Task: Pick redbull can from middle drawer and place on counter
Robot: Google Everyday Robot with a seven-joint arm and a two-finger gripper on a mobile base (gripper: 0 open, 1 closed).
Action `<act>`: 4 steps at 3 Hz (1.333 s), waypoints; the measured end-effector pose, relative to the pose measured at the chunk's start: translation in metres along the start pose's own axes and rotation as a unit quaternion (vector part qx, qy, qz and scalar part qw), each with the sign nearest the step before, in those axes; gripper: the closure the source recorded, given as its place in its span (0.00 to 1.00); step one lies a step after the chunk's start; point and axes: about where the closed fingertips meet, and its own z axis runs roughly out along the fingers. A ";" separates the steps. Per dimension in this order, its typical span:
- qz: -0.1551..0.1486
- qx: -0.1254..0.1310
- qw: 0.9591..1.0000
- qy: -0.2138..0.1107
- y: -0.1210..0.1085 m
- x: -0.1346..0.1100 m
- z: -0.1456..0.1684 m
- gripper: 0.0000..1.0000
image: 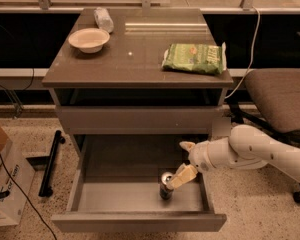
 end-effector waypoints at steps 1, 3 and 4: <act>0.029 -0.004 1.000 -0.002 -0.008 0.021 0.030 0.00; 0.069 -0.028 0.997 0.001 -0.012 0.050 0.078 0.00; 0.087 -0.044 0.995 0.001 -0.009 0.059 0.096 0.17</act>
Offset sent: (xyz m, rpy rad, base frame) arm 0.0145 0.0258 -0.1040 0.0483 0.1553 -0.0599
